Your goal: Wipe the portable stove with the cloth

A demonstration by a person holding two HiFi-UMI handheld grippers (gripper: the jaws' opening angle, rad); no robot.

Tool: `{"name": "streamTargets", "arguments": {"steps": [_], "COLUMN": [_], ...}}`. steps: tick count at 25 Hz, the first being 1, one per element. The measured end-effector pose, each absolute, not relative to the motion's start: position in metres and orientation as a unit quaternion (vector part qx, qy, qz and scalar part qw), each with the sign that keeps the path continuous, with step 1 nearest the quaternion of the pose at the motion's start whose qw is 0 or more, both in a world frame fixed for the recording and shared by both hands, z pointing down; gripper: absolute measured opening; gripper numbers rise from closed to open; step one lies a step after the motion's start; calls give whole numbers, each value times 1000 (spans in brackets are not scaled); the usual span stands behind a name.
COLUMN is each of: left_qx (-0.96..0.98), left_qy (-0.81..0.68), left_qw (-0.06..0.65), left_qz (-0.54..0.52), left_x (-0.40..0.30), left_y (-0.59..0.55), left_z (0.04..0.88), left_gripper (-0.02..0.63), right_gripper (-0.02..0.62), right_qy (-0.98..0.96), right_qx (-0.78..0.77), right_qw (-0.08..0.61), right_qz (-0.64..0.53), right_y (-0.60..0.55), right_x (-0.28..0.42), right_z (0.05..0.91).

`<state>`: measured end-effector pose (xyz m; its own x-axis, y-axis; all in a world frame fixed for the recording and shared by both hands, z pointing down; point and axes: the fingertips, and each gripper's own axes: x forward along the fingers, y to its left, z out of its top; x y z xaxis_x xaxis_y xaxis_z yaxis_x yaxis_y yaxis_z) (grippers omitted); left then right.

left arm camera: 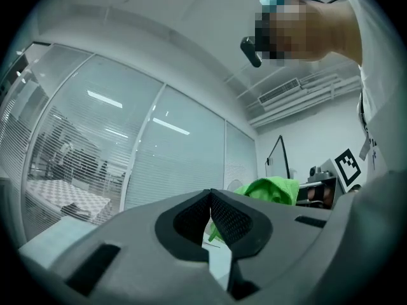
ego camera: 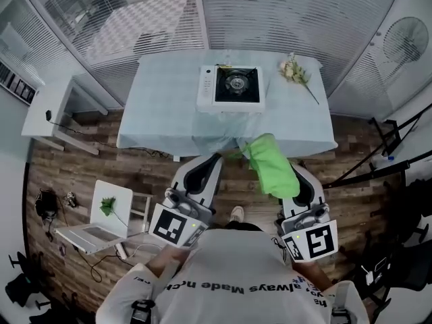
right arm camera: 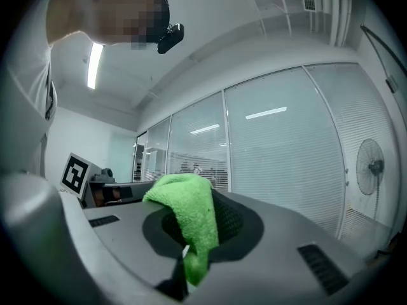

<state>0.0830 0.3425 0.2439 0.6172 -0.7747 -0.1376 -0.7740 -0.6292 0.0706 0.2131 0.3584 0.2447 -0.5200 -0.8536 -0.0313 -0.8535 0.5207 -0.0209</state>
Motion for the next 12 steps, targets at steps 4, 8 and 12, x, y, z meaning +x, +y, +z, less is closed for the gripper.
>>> {"name": "streamTargets", "arguments": {"steps": [4, 8, 12], "left_qx": [896, 895, 895], "left_qy": [-438, -441, -440], "left_qw": [3, 15, 19], "left_qz": [-75, -69, -69], "left_x": [89, 85, 80], "left_y": [313, 288, 258], "left_z": [247, 256, 264], "left_gripper": [12, 12, 12], "right_gripper": [26, 26, 26], "right_qy": [877, 877, 875], "right_qx": [-481, -480, -483], "right_qw": [16, 17, 15], "right_qz": [-6, -8, -14], "right_y": [326, 301, 271], "right_x": [218, 215, 210], "right_z": [248, 251, 259]}}
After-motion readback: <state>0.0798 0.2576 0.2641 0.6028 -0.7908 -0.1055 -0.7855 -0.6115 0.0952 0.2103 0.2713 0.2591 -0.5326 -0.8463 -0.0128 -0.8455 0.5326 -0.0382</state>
